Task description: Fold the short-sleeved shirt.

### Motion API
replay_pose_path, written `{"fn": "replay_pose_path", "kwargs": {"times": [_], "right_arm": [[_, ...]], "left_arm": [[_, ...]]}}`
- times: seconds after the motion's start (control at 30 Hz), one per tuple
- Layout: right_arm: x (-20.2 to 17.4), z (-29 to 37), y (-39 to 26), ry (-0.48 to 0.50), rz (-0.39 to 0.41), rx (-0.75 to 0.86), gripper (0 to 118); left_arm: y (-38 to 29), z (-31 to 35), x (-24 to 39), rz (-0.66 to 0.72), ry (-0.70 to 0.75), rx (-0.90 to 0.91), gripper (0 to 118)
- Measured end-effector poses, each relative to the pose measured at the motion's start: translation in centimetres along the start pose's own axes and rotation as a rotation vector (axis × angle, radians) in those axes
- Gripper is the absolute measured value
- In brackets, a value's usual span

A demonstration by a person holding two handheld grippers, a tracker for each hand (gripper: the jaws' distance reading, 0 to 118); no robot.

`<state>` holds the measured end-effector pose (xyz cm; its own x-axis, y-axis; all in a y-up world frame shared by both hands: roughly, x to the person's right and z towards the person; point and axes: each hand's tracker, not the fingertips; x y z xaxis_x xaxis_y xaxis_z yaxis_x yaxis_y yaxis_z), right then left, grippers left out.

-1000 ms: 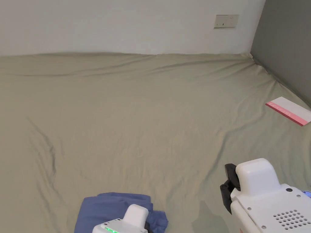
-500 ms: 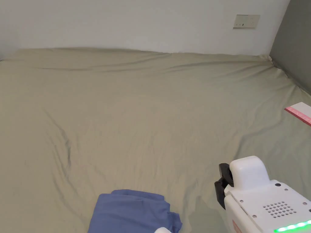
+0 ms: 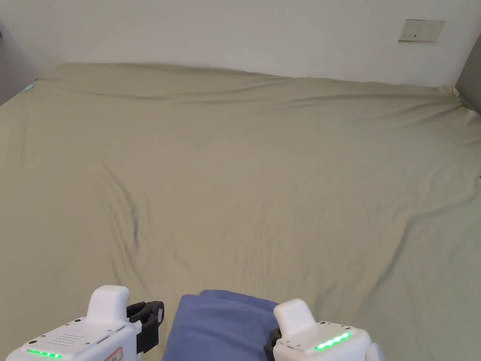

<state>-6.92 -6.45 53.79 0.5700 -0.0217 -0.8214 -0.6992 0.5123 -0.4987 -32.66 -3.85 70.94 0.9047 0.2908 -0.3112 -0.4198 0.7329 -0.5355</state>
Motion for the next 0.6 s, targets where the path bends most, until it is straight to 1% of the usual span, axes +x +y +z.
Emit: {"fn": "replay_pose_path", "kwargs": {"times": [0.03,0.07,0.13,0.17,0.2,0.23,0.27,0.33,0.43,0.47,0.5,0.53,0.57,0.6], "right_arm": [[0.1,-1.5,-0.4,0.008,-0.01,-0.054,2],[0.3,-2.7,-0.9,0.002,-0.038,-0.088,2],[0.8,-1.7,-1.1,0.016,-0.088,0.025,2],[1.0,-1.6,-0.7,0.033,-0.111,-0.025,2],[1.2,-1.6,-0.9,0.036,-0.108,-0.021,2],[1.3,-1.8,-1.0,0.04,-0.102,-0.02,2],[1.3,-1.9,-1.0,0.047,-0.09,-0.018,1],[1.5,-1.8,-1.0,0.057,-0.087,-0.016,2],[1.4,-1.9,-1.3,0.06,-0.083,-0.008,2],[1.4,-1.8,-1.3,0.06,-0.081,-0.006,1],[1.4,-1.7,-1.4,0.06,-0.08,-0.004,2],[1.4,-1.8,-1.5,0.06,-0.08,-0.001,2],[1.4,-1.8,-1.5,0.06,-0.081,0.001,2],[1.5,-1.8,-1.6,0.06,-0.082,0.002,2]], "left_arm": [[0.0,-0.2,-0.5,0.015,-0.005,-0.014,4],[-0.1,-0.4,-1.0,0.035,-0.017,-0.031,12],[-0.1,-1.0,-1.9,0.093,-0.054,-0.085,41],[-0.1,-1.4,-2.3,0.124,-0.079,-0.109,66],[-0.2,-2.1,-2.6,0.156,-0.118,-0.147,98],[-0.2,-3.1,-3.0,0.186,-0.167,-0.209,114],[-0.3,-3.9,-3.3,0.221,-0.224,-0.245,118],[-0.7,-6.1,-3.7,0.32,-0.337,-0.321,117],[-1.8,-9.9,-4.2,0.481,-0.415,-0.443,117],[-2.2,-10.9,-4.1,0.525,-0.451,-0.467,117],[-2.4,-11.5,-3.9,0.565,-0.518,-0.454,116],[-2.1,-11.7,-3.8,0.598,-0.585,-0.4,111],[-2.0,-12.4,-3.6,0.67,-0.655,-0.439,100],[-2.3,-13.1,-3.3,0.751,-0.659,-0.483,71]]}}
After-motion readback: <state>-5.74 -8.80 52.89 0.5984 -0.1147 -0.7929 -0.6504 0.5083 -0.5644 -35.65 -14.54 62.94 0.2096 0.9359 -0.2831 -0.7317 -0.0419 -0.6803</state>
